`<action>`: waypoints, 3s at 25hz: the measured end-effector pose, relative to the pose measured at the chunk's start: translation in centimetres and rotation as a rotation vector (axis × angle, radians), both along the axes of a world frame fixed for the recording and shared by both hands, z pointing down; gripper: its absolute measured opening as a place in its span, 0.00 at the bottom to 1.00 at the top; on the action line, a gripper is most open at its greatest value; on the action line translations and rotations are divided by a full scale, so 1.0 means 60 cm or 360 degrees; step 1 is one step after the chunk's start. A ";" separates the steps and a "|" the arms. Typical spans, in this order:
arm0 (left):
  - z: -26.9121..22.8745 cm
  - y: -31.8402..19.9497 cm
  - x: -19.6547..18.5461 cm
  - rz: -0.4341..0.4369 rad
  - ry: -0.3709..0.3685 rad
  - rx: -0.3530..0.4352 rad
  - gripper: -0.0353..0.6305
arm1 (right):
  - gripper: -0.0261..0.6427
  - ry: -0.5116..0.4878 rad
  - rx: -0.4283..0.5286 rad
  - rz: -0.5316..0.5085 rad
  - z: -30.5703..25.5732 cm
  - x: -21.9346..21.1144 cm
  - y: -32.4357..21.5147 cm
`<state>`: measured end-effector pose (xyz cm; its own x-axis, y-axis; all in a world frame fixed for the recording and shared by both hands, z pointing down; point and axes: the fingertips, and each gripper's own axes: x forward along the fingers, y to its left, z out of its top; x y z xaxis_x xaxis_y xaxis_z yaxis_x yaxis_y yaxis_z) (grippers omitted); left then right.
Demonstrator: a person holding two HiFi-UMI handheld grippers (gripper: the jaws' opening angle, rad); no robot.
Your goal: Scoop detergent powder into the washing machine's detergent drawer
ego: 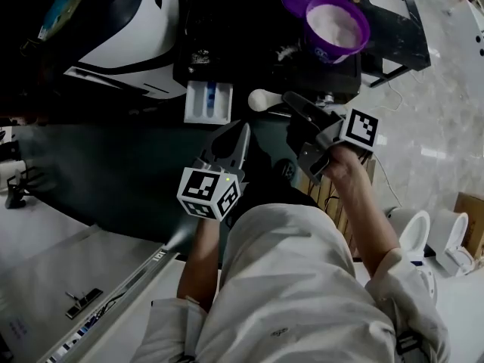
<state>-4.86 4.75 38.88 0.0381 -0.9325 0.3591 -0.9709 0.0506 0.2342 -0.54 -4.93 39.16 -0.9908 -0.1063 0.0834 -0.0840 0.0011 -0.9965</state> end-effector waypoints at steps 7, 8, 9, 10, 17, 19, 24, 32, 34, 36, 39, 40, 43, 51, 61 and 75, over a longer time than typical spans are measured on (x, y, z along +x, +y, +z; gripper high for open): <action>0.009 0.030 -0.033 -0.0096 0.0008 -0.0012 0.08 | 0.06 0.0045 0.0019 -0.0101 0.014 -0.048 0.025; 0.010 0.034 -0.038 -0.0104 0.0012 -0.0014 0.08 | 0.06 0.0052 0.0016 -0.0106 0.017 -0.055 0.028; 0.011 0.038 -0.044 -0.0110 0.0016 -0.0015 0.08 | 0.06 0.0060 0.0014 -0.0111 0.020 -0.061 0.030; 0.012 0.041 -0.049 -0.0115 0.0019 -0.0015 0.08 | 0.06 0.0068 0.0011 -0.0114 0.023 -0.067 0.033; 0.018 0.066 -0.098 -0.0126 0.0021 -0.0031 0.08 | 0.06 0.0123 0.0028 -0.0120 0.044 -0.112 0.049; 0.019 0.072 -0.111 -0.0123 0.0028 -0.0036 0.08 | 0.06 0.0146 0.0028 -0.0115 0.051 -0.123 0.055; 0.024 0.081 -0.141 -0.0097 0.0047 -0.0040 0.08 | 0.06 0.0210 0.0058 -0.0091 0.069 -0.147 0.063; 0.034 0.091 -0.176 -0.0040 0.0070 -0.0060 0.08 | 0.05 0.0336 0.0152 -0.0019 0.103 -0.172 0.063; 0.037 0.092 -0.181 -0.0027 0.0076 -0.0065 0.08 | 0.05 0.0358 0.0180 -0.0001 0.112 -0.178 0.062; 0.040 0.093 -0.185 -0.0012 0.0081 -0.0070 0.08 | 0.05 0.0384 0.0211 0.0014 0.122 -0.183 0.062; 0.043 0.094 -0.192 0.0003 0.0090 -0.0071 0.08 | 0.05 0.0425 0.0261 0.0026 0.137 -0.191 0.063; 0.044 0.095 -0.194 0.0006 0.0092 -0.0072 0.08 | 0.05 0.0434 0.0278 0.0031 0.142 -0.195 0.064; 0.047 0.097 -0.202 0.0011 0.0093 -0.0078 0.08 | 0.05 0.0471 0.0338 0.0033 0.157 -0.205 0.063; 0.055 0.114 -0.224 -0.0011 0.0108 -0.0090 0.08 | 0.05 0.0589 0.0529 -0.0014 0.197 -0.226 0.060; 0.062 0.136 -0.246 -0.0030 0.0129 -0.0094 0.08 | 0.05 0.0748 0.0870 -0.0129 0.229 -0.251 0.063; 0.075 0.149 -0.252 -0.0017 0.0155 -0.0118 0.08 | 0.05 0.0885 0.1244 -0.0270 0.262 -0.270 0.062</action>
<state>-19.96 13.66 43.40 0.0665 -0.9042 0.4220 -0.9430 0.0813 0.3228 -16.76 -1.24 54.89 -0.8385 -0.1899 0.5107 -0.4801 0.7006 -0.5279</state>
